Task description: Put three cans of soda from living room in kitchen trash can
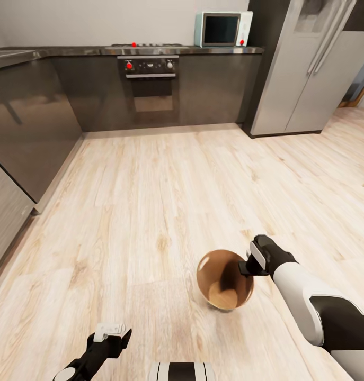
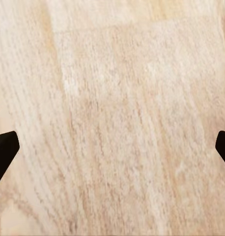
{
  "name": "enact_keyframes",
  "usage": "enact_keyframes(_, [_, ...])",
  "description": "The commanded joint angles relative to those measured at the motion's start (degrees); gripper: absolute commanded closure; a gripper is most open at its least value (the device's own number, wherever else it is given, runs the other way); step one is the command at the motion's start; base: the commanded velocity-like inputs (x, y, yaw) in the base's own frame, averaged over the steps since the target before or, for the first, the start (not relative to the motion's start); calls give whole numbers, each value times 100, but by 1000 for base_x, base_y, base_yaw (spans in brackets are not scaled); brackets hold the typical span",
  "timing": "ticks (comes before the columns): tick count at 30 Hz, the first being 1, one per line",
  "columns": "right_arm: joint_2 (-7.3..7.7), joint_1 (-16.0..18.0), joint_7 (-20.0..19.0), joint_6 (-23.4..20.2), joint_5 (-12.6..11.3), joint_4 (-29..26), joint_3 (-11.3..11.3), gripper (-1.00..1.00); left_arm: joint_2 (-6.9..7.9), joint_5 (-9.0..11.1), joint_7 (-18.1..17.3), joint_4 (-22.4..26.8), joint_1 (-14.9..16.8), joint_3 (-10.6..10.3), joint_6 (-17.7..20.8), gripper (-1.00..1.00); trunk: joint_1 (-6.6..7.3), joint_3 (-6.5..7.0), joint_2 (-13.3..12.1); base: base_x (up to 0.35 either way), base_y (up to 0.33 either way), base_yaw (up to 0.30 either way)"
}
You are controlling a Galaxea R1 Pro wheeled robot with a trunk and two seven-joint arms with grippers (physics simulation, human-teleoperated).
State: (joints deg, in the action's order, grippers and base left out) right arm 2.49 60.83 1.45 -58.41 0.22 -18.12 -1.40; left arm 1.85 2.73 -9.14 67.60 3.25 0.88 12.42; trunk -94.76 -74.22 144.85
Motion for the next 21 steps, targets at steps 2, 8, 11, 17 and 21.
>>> enact_keyframes(2, [-1, 0, 31, 4, 161, 1, 17, 100, 0, 0, 0, 0, 0, 0, 6, -100, 5, 45, -3, 0, 0, 0])
enact_keyframes(8, [-23, -247, -26, 183, 143, 40, 16, 100, 0, -9, 0, -45, 0, 8, 56, -100, 20, 178, -11, 0, 0, 0])
enact_keyframes(11, [-25, -295, -34, 187, 139, 39, 17, 100, 0, -10, 0, -45, 0, 9, 57, -100, 28, 244, -15, 0, 0, 0])
enact_keyframes(17, [-29, -383, -46, 197, 111, 37, 14, 100, 0, -10, 0, -45, 0, 9, 67, -100, 43, 377, -23, 0, 0, 0])
enact_keyframes(21, [-29, -421, -48, 202, 104, 34, 10, 100, 0, -10, 0, -45, 0, 9, 67, -100, 54, 466, -28, 0, 0, 0])
